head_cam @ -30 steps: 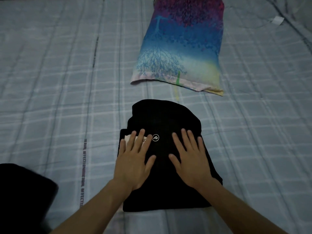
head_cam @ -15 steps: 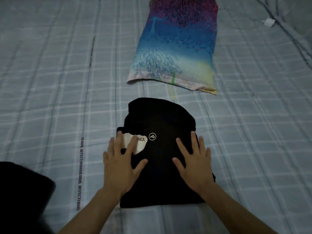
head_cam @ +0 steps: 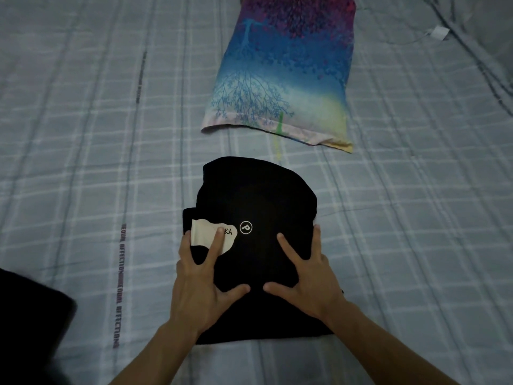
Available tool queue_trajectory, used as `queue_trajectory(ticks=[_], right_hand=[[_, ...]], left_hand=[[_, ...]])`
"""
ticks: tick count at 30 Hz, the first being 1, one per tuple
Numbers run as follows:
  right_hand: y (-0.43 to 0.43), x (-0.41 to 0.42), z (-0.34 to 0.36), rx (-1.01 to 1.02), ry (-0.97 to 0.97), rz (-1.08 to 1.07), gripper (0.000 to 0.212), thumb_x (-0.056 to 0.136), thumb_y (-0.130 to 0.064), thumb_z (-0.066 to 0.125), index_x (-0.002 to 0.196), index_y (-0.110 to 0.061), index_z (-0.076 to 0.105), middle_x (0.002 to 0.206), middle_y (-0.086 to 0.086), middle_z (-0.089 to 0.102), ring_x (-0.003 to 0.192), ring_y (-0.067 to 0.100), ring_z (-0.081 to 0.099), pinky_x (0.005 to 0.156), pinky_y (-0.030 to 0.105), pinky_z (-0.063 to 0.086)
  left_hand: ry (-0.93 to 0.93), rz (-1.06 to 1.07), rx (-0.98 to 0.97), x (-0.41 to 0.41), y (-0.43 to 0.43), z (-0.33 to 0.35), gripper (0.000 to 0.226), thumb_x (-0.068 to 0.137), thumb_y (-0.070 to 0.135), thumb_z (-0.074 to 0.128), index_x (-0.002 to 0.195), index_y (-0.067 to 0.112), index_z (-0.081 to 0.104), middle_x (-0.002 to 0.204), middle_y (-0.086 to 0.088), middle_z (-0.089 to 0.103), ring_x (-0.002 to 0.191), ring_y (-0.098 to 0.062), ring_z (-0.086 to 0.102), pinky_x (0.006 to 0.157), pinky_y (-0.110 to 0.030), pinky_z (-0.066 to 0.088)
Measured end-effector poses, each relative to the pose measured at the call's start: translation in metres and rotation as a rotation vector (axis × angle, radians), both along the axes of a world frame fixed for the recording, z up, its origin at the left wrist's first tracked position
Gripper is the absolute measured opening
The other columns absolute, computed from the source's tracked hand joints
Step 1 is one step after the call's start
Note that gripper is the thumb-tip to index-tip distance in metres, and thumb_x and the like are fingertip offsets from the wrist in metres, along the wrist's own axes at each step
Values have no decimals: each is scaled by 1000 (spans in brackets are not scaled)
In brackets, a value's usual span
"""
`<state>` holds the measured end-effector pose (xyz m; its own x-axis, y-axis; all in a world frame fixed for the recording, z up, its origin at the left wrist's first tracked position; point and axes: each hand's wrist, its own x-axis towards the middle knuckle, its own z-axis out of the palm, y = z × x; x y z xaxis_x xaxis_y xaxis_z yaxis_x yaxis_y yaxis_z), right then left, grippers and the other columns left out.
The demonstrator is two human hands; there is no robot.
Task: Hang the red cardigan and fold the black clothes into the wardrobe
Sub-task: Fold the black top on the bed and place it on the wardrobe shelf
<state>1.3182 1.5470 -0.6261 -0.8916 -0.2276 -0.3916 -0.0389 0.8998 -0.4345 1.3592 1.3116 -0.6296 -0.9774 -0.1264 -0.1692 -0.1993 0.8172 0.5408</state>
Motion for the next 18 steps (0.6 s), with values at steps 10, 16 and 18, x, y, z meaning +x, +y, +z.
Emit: queue_trajectory(ticks=[10, 16, 18], right_hand=[[-1, 9, -15, -100, 182, 14, 94, 73, -86, 51, 153, -48, 19, 161, -9, -28, 151, 38, -3, 104, 64, 42], [-1, 2, -22, -163, 187, 50, 94, 73, -84, 52, 153, -42, 26, 164, -14, -14, 146, 42, 17, 104, 63, 41], [-1, 6, -22, -211, 213, 24, 94, 72, -82, 58, 152, -40, 31, 165, -14, -10, 145, 41, 18, 104, 65, 40]], left_hand=[[20, 52, 79, -4, 3, -4, 123, 51, 67, 84, 149, 60, 10, 161, 1, -27, 146, -40, 24, 105, -53, 47], [-12, 43, 128, -8, 11, -7, 127, 51, 67, 85, 149, 60, 5, 162, -1, -21, 148, -37, 18, 114, -49, 36], [10, 51, 184, -5, 14, -6, 127, 45, 74, 81, 148, 61, 8, 162, 1, -21, 151, -33, 9, 117, -50, 30]])
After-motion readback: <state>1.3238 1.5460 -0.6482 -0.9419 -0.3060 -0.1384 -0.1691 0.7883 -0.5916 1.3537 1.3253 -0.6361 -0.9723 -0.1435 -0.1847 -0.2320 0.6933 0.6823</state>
